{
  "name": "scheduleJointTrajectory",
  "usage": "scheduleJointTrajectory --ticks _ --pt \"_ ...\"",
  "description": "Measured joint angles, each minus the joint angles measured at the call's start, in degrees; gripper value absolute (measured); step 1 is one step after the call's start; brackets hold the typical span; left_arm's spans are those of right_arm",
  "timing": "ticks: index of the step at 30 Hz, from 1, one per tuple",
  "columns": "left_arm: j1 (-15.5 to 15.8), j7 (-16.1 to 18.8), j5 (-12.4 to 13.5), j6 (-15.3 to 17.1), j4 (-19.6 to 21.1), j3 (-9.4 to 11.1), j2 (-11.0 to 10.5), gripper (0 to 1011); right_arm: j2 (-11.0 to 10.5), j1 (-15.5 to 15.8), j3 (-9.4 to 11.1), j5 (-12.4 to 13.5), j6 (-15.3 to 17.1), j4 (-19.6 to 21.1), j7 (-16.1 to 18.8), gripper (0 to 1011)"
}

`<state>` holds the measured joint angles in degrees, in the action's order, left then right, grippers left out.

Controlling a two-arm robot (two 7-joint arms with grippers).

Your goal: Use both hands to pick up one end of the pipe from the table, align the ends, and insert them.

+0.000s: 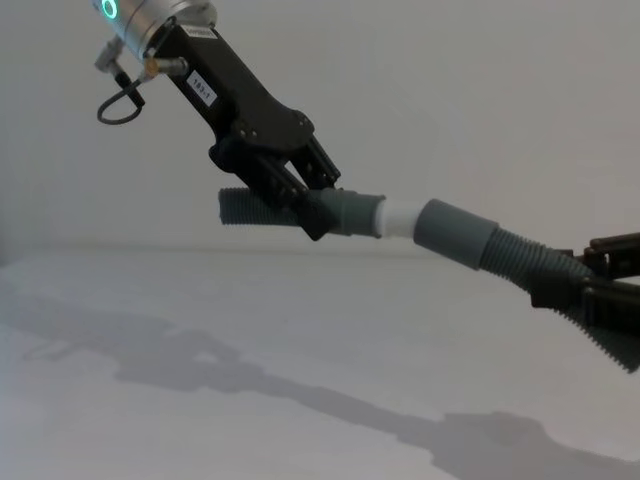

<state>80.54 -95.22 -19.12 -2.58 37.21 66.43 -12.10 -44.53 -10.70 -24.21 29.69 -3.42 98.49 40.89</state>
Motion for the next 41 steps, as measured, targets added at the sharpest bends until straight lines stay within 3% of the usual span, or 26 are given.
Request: scheduleJointTrajectory --ticks 41 --pt "0.4 -1.0 1.1 -0.8 -0.2 -0.4 1.3 339 -0.1 1.1 0.5 -2.8 -1.1 1.6 -0.8 185"
